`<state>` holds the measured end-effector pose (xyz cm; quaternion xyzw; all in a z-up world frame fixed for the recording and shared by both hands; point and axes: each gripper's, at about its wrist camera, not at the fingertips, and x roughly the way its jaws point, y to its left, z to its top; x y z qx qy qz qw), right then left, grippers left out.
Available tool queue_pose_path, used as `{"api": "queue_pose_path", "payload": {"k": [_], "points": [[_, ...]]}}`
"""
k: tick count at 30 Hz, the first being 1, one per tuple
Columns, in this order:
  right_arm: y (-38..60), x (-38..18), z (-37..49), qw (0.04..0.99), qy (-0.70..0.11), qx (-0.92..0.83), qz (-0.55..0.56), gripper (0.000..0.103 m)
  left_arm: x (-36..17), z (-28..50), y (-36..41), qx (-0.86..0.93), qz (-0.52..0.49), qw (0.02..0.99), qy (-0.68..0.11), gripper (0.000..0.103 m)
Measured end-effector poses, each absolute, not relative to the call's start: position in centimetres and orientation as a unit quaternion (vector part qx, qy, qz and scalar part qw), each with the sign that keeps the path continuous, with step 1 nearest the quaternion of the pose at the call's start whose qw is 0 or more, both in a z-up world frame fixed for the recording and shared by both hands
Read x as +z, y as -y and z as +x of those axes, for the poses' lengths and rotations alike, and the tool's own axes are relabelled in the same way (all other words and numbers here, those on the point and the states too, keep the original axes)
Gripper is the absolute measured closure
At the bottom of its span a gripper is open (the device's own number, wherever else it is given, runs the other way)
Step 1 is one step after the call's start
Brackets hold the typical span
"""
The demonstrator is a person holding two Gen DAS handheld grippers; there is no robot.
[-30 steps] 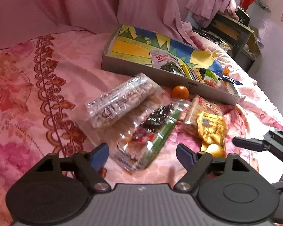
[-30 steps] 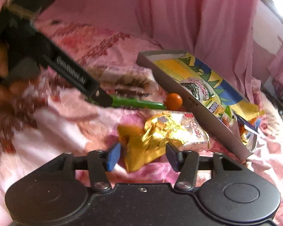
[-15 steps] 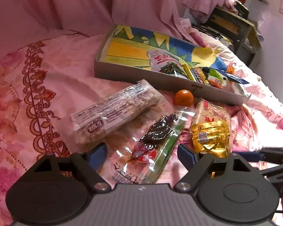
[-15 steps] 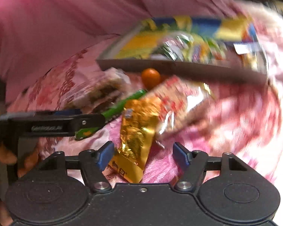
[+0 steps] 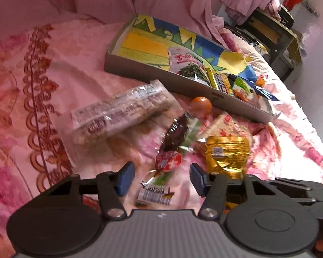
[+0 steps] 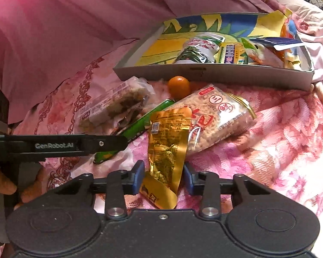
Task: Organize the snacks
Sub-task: 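Lift the gold pouch with the right tool while the left tool approaches the brown candy pack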
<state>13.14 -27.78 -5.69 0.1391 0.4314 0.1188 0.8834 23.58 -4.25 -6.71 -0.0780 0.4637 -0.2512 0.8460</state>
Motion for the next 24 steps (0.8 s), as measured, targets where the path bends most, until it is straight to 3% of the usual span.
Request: {"api": "queue_pose_path", "payload": {"k": [6, 10, 13, 19, 24], "points": [[28.1, -6.0, 13.3, 0.878, -0.437, 0.122, 0.153, 0.061, -6.9, 23.8, 4.4, -0.249, -0.08, 0.849, -0.458, 0.039], [28.1, -6.2, 13.5, 0.874, -0.439, 0.126, 0.164, 0.057, -7.0, 24.2, 4.6, -0.253, -0.103, 0.846, -0.458, 0.026], [27.9, -6.3, 13.5, 0.873, -0.438, 0.134, 0.165, 0.051, -7.1, 24.7, 4.9, -0.249, -0.108, 0.85, -0.452, 0.024], [27.4, -6.5, 13.5, 0.879, -0.432, 0.137, 0.152, 0.049, -7.3, 25.6, 5.1, -0.247, -0.122, 0.852, -0.444, 0.024], [26.9, -6.5, 13.5, 0.883, -0.43, 0.13, 0.137, 0.055, -7.4, 25.4, 5.6, -0.243, -0.087, 0.862, -0.436, 0.035]]}}
